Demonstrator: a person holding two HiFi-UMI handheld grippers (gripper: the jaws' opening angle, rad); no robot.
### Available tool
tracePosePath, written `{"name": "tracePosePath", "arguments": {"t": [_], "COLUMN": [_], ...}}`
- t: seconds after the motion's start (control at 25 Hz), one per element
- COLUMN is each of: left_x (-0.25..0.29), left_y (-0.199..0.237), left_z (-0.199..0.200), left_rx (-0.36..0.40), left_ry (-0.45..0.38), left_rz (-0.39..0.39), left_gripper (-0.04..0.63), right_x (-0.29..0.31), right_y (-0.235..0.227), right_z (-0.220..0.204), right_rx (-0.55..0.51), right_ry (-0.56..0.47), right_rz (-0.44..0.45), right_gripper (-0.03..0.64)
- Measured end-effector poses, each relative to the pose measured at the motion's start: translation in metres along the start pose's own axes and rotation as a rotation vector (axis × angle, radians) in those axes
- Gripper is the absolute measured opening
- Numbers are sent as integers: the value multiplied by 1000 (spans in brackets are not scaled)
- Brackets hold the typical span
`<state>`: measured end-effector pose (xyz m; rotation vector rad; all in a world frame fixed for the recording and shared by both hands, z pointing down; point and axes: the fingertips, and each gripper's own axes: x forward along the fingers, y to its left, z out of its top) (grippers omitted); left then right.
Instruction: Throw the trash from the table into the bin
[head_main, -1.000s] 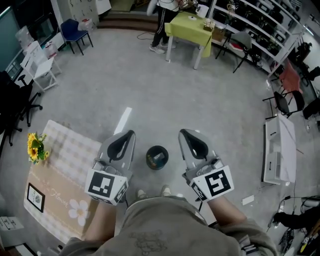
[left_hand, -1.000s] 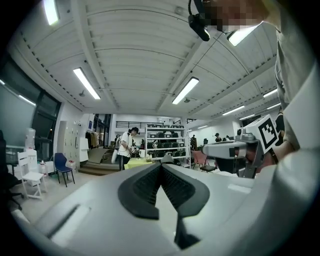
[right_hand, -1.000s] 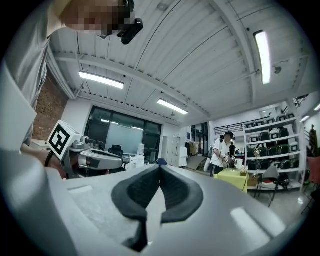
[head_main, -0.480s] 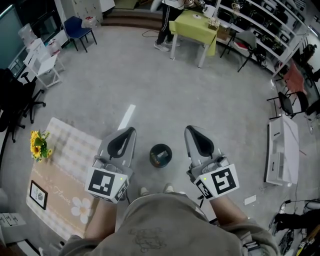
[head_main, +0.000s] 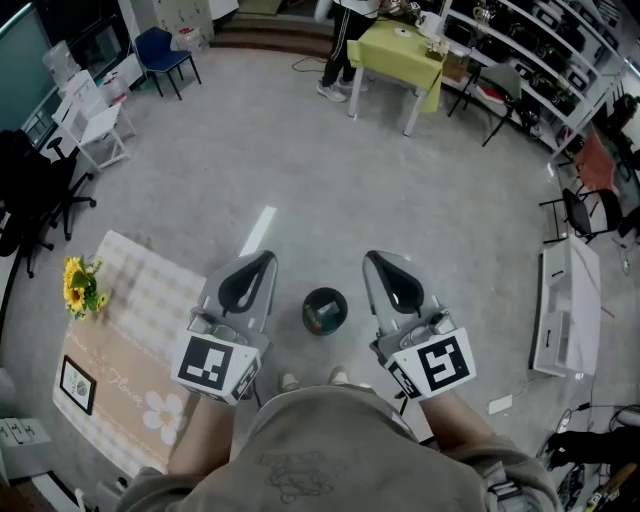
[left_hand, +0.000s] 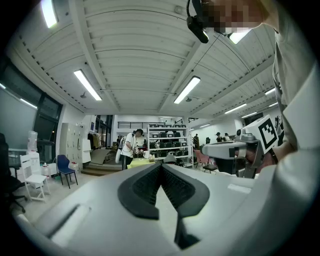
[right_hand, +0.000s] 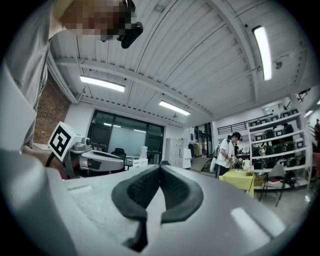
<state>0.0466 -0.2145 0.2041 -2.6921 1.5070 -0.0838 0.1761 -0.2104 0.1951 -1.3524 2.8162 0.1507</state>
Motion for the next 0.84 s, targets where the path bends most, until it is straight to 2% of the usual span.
{"name": "tracePosePath", "arguments": {"t": [0.84], "left_x": [-5], "left_y": [-13], "left_z": [-6], "left_rx": [-8], "left_ry": [24], "left_rz": [-21], "left_gripper": [6], "right_x": [-2], "right_y": [12], "right_z": [-11], "right_rx": [-6], "right_ry": [39], "right_rz": [46], "right_gripper": [3]}}
